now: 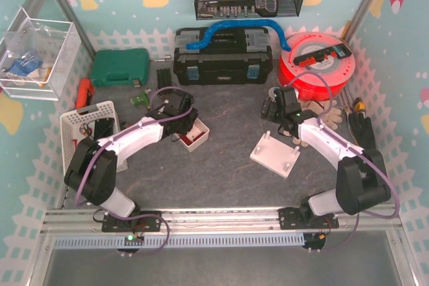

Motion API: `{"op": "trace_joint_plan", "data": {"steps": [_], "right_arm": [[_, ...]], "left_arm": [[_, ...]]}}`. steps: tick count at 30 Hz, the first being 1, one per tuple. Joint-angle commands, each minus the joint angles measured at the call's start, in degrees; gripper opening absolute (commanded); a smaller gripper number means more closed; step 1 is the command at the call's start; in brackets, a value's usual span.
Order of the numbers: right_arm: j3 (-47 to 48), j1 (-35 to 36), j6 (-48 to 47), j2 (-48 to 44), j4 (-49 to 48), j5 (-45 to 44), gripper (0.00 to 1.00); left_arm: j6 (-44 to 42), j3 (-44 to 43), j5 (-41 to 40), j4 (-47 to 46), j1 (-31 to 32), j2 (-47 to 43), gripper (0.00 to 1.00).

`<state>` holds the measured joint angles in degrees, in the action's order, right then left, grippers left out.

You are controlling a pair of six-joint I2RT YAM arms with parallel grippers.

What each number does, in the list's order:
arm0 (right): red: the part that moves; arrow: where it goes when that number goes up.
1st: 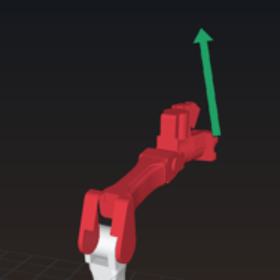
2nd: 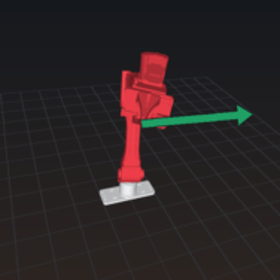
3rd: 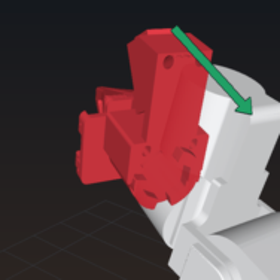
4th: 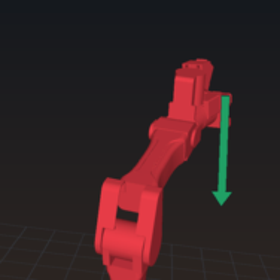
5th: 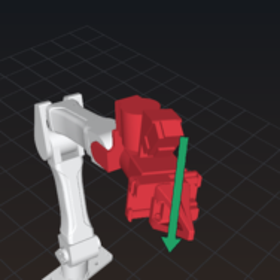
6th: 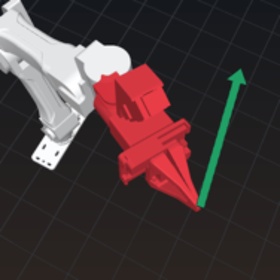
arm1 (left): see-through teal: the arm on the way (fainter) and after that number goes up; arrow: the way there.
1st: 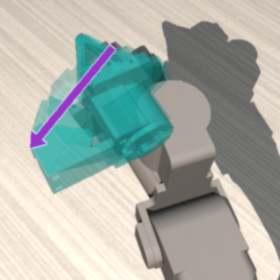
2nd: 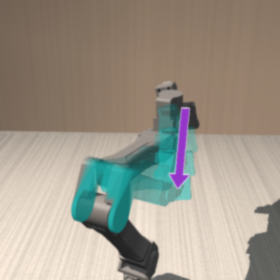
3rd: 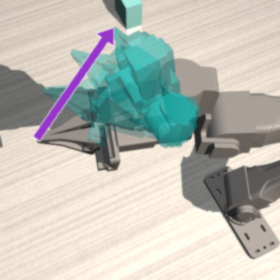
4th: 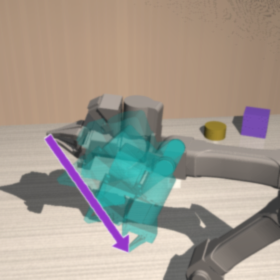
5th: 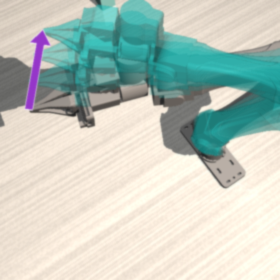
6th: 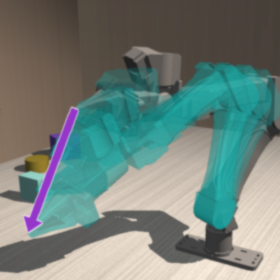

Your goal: Install the large spring

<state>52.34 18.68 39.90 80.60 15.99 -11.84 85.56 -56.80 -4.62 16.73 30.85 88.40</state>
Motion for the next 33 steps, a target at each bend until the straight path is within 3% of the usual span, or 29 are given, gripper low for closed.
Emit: {"op": "trace_joint_plan", "data": {"steps": [1,18,33], "right_arm": [[-1.77,-0.13,0.61,-1.01,-1.51,-3.64,0.99],[-2.45,-0.13,1.41,-0.18,-2.08,-3.99,0.98],[-2.81,-0.13,1.47,0.35,-2.35,-3.81,0.98]], "left_arm": [[7.59,-4.53,-1.03,10.75,-0.72,3.4,0.32],[8.75,-10.71,-3.99,14.56,-2.95,13.61,0.33],[10.16,-10.94,-5.23,14.97,-4.08,18.2,0.37]]}}
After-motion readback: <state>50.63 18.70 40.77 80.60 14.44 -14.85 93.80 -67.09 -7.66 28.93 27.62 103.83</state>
